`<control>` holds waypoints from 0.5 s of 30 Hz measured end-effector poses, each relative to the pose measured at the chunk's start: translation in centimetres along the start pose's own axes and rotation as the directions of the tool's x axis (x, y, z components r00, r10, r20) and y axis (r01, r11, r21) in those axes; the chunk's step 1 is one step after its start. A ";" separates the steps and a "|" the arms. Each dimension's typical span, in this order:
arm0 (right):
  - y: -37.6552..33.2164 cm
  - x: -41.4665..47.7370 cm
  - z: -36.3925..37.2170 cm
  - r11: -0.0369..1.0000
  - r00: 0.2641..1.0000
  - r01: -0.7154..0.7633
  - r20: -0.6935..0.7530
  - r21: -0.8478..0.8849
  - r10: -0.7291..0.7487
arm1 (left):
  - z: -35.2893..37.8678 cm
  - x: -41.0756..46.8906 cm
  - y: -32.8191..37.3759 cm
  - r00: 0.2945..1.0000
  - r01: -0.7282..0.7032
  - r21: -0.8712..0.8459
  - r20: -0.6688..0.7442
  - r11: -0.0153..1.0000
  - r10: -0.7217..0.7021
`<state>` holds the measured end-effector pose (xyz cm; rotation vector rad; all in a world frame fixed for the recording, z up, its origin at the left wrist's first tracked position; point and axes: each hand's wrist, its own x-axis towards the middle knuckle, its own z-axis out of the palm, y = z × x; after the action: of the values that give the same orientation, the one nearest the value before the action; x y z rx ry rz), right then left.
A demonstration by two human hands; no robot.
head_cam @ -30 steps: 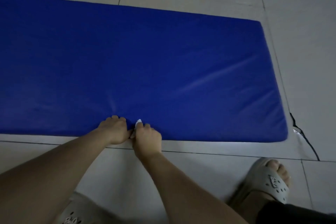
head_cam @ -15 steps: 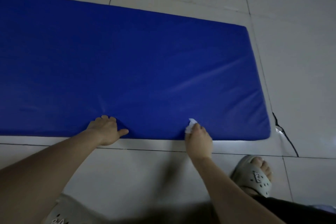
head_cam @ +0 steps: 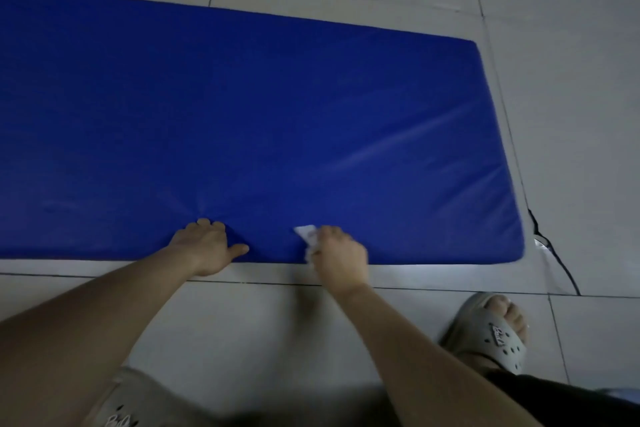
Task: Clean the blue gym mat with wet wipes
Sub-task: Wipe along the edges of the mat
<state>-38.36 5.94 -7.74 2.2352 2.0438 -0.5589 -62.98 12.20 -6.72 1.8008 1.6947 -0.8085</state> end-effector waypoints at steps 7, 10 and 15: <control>11.2 -2.6 -2.0 0.912 0.908 -0.409 -0.091 0.029 0.410 | -0.1 0.1 0.0 1.000 0.009 0.007 0.008 1.000 -0.009; 6.3 -1.9 -0.7 0.947 0.945 -0.305 -0.090 0.101 0.315 | -0.1 0.2 0.0 1.000 0.008 0.015 0.010 1.000 -0.008; -5.1 -0.6 1.4 0.998 1.000 -0.017 -0.003 0.060 0.018 | 0.0 0.5 0.0 1.000 0.008 0.047 0.016 0.999 -0.009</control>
<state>-43.70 5.59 -7.91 2.2857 2.0334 -0.6234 -62.98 12.60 -7.10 1.8147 1.6875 -0.8714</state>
